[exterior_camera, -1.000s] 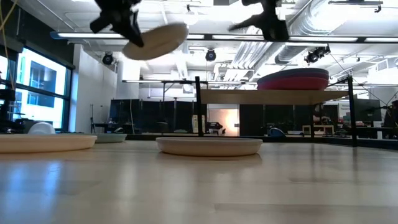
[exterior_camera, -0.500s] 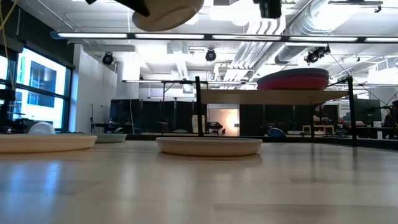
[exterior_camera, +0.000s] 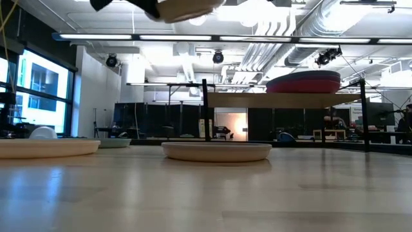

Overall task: Place and stack plates onto a shelf
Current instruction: Stack the light gray plate on top of the blue plate on the shelf

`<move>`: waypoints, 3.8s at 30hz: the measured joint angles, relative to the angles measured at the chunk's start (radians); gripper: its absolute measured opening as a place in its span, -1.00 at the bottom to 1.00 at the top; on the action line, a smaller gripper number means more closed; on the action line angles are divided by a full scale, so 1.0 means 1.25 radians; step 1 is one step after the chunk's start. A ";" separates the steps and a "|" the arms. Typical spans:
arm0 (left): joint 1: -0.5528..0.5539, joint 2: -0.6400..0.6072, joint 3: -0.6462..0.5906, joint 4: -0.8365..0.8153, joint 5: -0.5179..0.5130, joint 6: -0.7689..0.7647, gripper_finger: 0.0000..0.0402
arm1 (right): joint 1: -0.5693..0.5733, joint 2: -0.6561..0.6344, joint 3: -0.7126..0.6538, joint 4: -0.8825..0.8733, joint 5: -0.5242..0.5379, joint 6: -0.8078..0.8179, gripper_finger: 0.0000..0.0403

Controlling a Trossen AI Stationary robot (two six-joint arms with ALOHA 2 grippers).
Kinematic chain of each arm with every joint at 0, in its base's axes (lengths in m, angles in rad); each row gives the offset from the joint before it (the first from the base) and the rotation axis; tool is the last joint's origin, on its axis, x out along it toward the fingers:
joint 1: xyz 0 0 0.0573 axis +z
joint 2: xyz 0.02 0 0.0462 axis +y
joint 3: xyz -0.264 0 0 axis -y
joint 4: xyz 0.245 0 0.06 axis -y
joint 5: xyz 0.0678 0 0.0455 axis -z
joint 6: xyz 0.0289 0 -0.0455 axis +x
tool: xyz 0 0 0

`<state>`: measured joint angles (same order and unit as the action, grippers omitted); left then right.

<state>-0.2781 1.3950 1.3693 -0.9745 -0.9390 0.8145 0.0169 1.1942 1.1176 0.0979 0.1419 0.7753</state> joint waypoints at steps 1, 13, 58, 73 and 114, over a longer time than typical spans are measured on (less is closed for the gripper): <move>-0.001 0.010 0.000 -0.008 0.000 -0.001 -1.00 | -0.010 0.000 0.022 -0.029 0.000 -0.023 0.13; -0.003 0.099 0.000 -0.059 0.019 -0.086 -1.00 | -0.082 0.058 0.394 -0.596 0.129 -0.193 0.13; -0.004 0.129 0.000 -0.060 0.049 -0.098 -0.99 | -0.104 0.337 0.456 -0.847 0.105 0.033 -0.67; -0.004 0.129 0.000 -0.057 0.035 -0.174 -0.85 | -0.104 0.337 0.456 -0.847 0.109 0.102 -0.98; 0.004 -0.033 0.000 -0.079 0.050 -0.441 -0.40 | -0.263 0.091 0.455 -1.091 0.159 0.155 -1.00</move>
<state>-0.2732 1.3543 1.3689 -1.0739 -0.8764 0.2627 -0.3125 1.3084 1.6867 -1.2663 0.3408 0.9691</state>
